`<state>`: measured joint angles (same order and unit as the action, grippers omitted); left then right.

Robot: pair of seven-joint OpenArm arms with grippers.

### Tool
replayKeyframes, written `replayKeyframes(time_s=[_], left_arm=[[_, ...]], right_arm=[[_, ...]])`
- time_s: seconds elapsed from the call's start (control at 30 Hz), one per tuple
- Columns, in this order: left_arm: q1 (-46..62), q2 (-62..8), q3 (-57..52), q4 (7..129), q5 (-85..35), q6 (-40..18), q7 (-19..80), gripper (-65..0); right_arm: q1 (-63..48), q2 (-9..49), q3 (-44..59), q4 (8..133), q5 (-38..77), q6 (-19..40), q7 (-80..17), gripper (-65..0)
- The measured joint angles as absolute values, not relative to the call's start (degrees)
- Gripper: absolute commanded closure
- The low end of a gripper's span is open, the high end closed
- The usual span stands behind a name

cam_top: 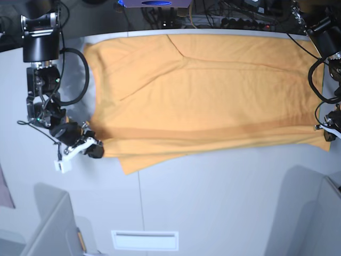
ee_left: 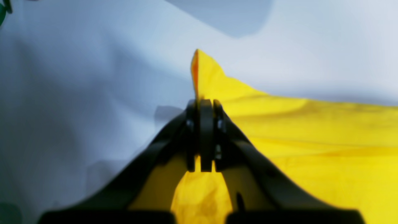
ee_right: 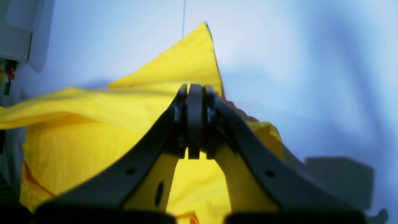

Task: Fold the T-shirt properly
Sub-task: 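Lift the hem and fold it over onto the shoulder edge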

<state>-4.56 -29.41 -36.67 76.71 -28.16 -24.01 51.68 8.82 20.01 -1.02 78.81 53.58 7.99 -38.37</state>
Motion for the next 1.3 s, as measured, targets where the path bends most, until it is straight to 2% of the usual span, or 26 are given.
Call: replayKeyframes(time_s=[0.43,0.7,0.83,1.07,1.3], left_arm=[[1.2,-28.5,-39.8,83.8,-28.8,-24.0,51.7,0.0],[4.2,-28.4,-41.1,86.0,-33.2,-23.9,55.2,0.0],[5.9,-28.4,-41.1,87.7,-33.1,-23.9,55.9,0.0],[5.7,-28.7,-41.1,88.1,-33.1,-23.9,55.8,0.0],[8.5,-28.8,-41.1,91.7,-33.2,-24.0,55.6,0.0]], right_arm=[[1.5,20.0,1.1,85.2,53.5,8.0,-39.2,0.0],[-3.9,20.0,1.3,91.5,54.5,8.0,-39.1,0.0],[-7.0,19.9,5.8,91.7,60.5,8.0,-40.3,0.0],[-10.5,19.8,9.2,97.9,61.2,8.1,-45.2,0.0],[-15.8,20.0,11.2,102.6,61.6,8.0,-45.0,0.0]])
